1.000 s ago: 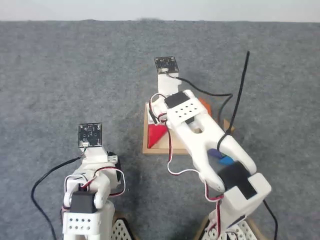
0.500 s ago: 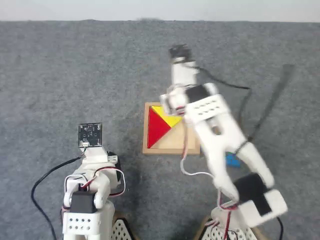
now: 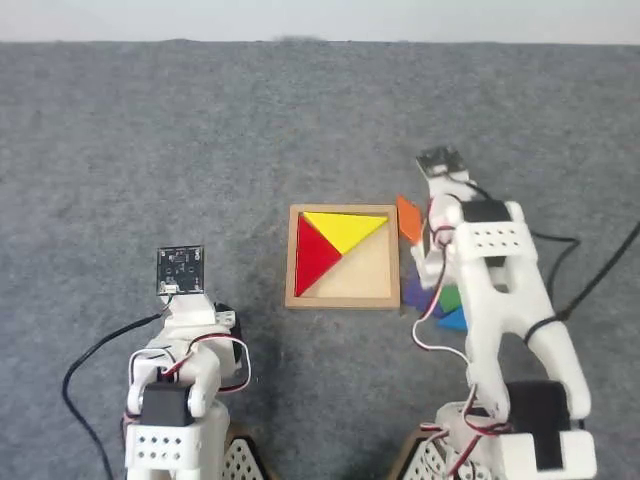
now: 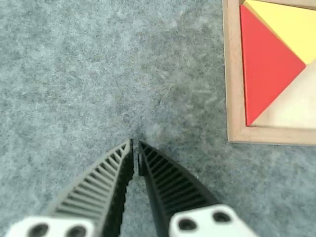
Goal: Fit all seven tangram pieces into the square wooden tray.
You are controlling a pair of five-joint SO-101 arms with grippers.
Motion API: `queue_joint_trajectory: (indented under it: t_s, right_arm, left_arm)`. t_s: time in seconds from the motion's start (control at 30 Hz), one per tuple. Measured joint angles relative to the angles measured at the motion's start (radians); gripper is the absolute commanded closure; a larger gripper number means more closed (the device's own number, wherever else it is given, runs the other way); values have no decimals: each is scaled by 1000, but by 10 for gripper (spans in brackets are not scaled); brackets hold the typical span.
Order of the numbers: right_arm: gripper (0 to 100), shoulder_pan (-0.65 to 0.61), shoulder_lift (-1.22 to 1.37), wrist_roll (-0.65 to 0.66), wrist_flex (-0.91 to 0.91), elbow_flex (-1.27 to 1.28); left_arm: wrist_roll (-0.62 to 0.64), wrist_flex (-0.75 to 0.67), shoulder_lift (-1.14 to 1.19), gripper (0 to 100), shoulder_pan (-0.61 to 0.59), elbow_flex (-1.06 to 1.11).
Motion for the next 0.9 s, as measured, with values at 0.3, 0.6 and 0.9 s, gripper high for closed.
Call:
queue_joint_trajectory:
  t_s: [0.3,0.6,0.9]
  right_arm:
    - [851,-6,0,-20,-215,170]
    - [848,-6,-6,-23,-238,198]
    - [798,-3,8,-26,-66,-112]
  left_arm:
    - [0,0,0,986,0,0]
    - [0,0,0,986,0,0]
    - [0,0,0,986,0,0]
